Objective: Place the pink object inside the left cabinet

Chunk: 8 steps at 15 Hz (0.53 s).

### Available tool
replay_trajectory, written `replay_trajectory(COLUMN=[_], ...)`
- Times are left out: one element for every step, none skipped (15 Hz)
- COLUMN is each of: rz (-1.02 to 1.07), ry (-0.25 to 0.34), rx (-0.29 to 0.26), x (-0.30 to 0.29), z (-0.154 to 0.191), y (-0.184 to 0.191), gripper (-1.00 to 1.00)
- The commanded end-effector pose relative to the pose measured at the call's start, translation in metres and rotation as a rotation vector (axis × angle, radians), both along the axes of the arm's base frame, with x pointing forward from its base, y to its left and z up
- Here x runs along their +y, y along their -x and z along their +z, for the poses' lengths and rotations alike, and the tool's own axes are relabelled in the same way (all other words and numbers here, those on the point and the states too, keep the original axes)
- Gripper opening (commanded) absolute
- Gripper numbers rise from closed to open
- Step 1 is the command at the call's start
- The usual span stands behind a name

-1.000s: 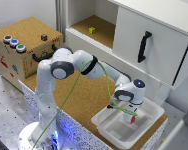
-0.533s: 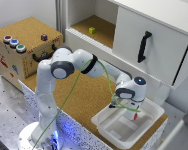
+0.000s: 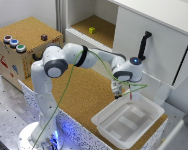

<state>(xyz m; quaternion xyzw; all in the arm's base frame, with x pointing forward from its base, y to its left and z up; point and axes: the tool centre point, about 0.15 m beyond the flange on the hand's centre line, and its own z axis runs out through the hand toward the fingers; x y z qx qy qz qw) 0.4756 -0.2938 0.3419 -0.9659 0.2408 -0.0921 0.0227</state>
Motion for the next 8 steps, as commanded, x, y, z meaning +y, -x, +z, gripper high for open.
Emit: replay_trajectory(rz=[0.396, 0.472, 0.538, 0.617, 0.66, 0.719, 0.769, 0.817], ry=[0.115, 0.116, 0.112, 0.126, 0.11, 0.098, 0.075, 0.068], rx=[0.027, 0.02, 0.01, -0.023, -0.039, -0.061, -0.075, -0.093], x=[0.103, 0.121, 0.141, 0.169, 0.185, 0.209, 0.228, 0.249], z=[0.027, 0.029, 0.031, 0.039, 0.045, 0.053, 0.059, 0.066], y=[-0.018, -0.02, -0.023, -0.027, -0.029, -0.034, -0.038, -0.042], gripper=[-1.0, -1.0, -1.0, -1.0, -1.0, -1.0, -1.0, -1.0])
